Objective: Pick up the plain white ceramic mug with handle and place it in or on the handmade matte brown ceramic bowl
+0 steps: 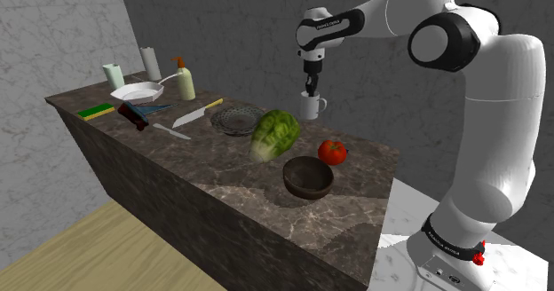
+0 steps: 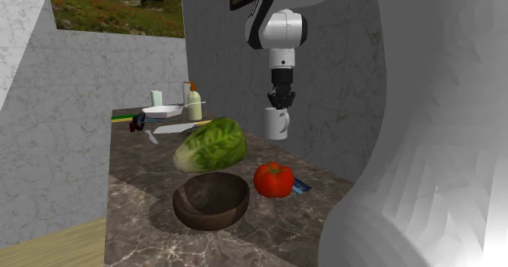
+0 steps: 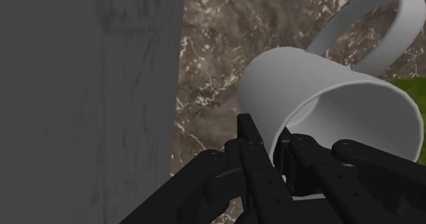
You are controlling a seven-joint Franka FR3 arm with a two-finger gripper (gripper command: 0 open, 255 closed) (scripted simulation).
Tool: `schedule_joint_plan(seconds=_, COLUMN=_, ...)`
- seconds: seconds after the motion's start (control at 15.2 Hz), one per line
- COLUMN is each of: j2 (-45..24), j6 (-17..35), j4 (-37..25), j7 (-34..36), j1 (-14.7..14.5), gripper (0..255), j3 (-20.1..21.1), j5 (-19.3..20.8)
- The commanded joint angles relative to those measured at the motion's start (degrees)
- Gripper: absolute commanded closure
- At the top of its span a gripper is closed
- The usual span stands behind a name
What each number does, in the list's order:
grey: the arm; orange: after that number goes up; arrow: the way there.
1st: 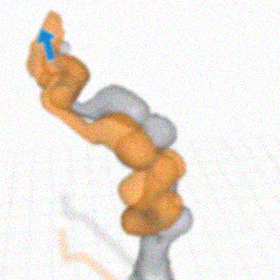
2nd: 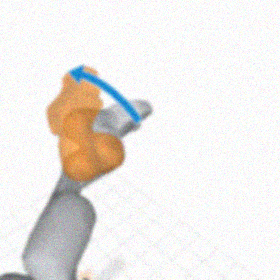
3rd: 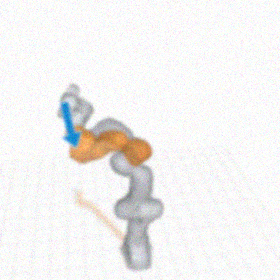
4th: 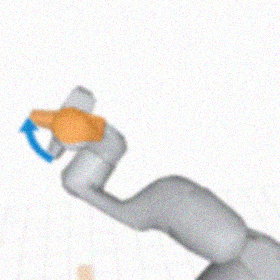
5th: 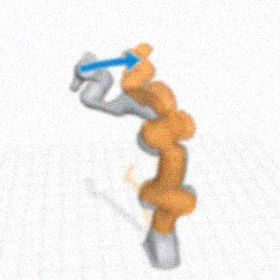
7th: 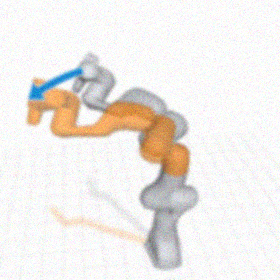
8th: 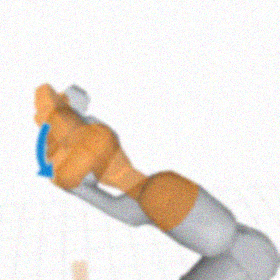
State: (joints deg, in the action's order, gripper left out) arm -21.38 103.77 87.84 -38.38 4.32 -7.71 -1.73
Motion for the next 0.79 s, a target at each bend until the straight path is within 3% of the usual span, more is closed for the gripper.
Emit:
schedule_joint_plan(seconds=0.0, j2=0.8, j6=0.8, j4=-1.8, j7=0.3, j1=0.4, gripper=255, j3=-0.5, j5=0.2)
schedule_joint_plan(seconds=0.2, j2=0.9, j6=-0.7, j4=-3.2, j7=0.3, j1=0.4, gripper=255, j3=-0.5, j5=0.2)
schedule_joint_plan(seconds=0.73, j2=17.3, j6=4.2, j4=18.0, j7=7.4, j1=-4.3, gripper=255, j3=1.7, j5=2.5)
